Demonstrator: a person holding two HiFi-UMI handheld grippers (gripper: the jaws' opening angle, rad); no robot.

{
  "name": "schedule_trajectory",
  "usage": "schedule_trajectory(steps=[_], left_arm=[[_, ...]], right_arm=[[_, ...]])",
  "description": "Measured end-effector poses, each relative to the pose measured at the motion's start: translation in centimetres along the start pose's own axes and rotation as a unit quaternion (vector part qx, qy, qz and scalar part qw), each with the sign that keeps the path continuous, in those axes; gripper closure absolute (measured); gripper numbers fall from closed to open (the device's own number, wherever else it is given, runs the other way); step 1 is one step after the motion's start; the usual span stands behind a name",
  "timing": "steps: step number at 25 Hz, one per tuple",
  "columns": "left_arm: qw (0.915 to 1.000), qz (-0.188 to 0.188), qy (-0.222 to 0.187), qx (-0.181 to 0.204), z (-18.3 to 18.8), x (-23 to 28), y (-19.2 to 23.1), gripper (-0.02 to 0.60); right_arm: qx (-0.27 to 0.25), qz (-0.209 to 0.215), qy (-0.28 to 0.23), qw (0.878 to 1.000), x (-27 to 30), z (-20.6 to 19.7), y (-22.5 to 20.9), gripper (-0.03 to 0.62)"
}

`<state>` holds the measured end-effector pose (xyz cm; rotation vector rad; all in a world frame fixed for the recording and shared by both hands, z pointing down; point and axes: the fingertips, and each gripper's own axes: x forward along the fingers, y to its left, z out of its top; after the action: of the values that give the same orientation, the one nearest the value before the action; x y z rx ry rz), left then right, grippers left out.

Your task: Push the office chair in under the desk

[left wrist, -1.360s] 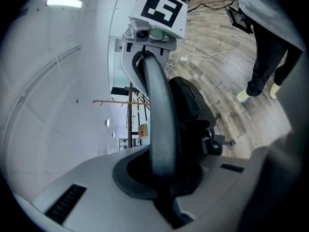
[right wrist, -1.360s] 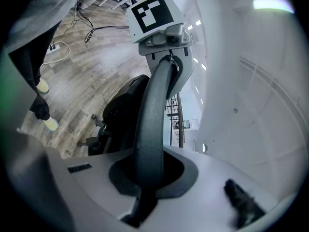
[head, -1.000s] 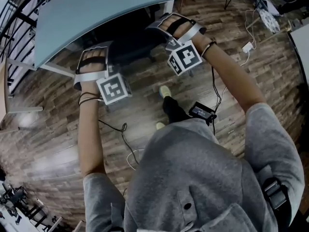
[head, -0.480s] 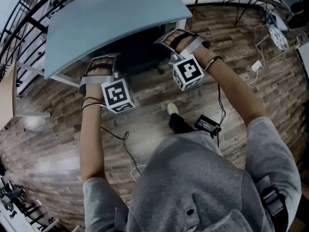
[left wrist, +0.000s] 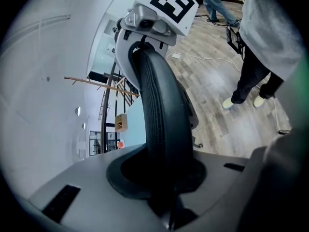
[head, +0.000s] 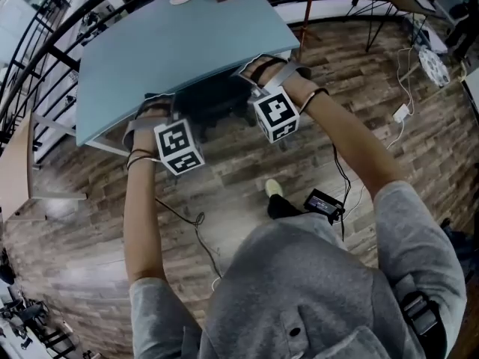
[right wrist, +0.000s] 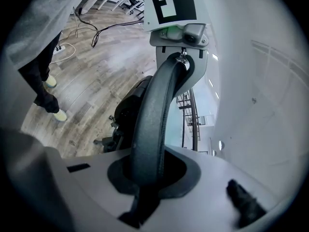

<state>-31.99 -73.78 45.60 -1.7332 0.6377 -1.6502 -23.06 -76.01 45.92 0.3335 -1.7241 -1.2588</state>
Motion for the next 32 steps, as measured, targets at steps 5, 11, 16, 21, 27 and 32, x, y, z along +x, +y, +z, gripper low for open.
schedule_trajectory(steps=[5,11,16,21,27,32], left_arm=[[1.0,0.003,0.005,-0.004,0.0,1.5,1.2,0.497],[0.9999,-0.001,0.008,-0.008,0.0,2.8,3.1,0.492],[0.9998,0.004,0.015,-0.011,0.5,4.1,4.1,0.492],[0.9997,0.008,0.014,-0.018,1.4,4.7,4.6,0.492],[0.9998,0.001,0.012,-0.017,1.7,4.9,5.1,0.492],[0.9995,0.017,0.016,-0.02,0.3,5.9,6.2,0.474]], right_arm=[[0.0,0.004,-0.001,1.0,1.2,-1.2,-0.6,0.562],[0.009,0.035,-0.002,0.999,2.4,-2.9,-1.5,0.539],[0.005,0.024,-0.008,1.0,3.2,-4.4,-2.1,0.538],[0.001,0.024,-0.014,1.0,3.4,-5.5,-2.1,0.539],[0.001,0.018,-0.021,1.0,3.3,-6.0,-2.4,0.539],[0.0,0.012,-0.021,1.0,4.8,-6.5,-3.7,0.537]])
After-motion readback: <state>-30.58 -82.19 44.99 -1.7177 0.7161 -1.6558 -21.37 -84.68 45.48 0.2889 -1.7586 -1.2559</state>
